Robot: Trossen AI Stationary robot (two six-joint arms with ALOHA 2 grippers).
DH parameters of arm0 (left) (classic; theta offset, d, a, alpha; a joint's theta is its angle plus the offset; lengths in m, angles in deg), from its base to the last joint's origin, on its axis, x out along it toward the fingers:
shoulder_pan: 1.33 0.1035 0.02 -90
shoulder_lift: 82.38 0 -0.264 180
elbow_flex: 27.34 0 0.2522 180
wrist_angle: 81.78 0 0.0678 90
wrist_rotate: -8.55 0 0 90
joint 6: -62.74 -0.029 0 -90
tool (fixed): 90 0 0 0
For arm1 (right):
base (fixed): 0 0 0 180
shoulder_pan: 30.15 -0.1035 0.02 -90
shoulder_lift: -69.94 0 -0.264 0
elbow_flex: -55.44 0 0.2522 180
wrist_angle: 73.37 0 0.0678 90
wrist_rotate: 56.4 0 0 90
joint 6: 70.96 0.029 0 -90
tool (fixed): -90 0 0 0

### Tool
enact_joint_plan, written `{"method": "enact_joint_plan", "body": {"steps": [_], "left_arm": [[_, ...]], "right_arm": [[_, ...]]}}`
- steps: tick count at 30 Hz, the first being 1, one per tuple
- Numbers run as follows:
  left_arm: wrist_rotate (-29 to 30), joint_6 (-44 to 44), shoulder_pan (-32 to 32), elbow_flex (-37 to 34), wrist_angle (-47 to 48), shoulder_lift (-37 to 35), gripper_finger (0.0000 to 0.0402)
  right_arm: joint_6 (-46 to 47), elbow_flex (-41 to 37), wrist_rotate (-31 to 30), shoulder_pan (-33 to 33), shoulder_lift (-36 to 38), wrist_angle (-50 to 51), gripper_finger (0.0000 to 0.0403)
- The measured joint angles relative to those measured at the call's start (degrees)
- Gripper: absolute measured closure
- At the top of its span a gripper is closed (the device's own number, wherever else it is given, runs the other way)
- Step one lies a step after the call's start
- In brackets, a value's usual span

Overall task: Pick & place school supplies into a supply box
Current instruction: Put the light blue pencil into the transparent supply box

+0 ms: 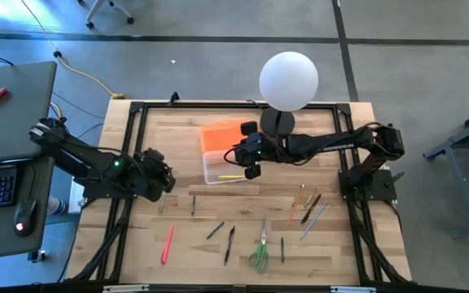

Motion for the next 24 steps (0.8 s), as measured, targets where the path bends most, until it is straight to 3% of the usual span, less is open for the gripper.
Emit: {"method": "enact_joint_plan", "body": {"steps": [9,14,24], "left_arm": [[-5.2,-0.7,0.0,-4.8,-13.6,2.5,0.0257],[-12.0,-0.5,0.0,-5.7,-15.6,5.0,0.0257],[-13.0,3.6,0.0,-5.7,-17.0,7.3,0.0257]], "right_arm": [[0.6,0.0,0.2,0.3,0.0,0.4,0.0375],[-0.4,0.0,0.1,0.3,0.0,0.4,0.0377],[-1.0,0.0,-0.1,0.3,-0.1,1.1,0.0380]]}}
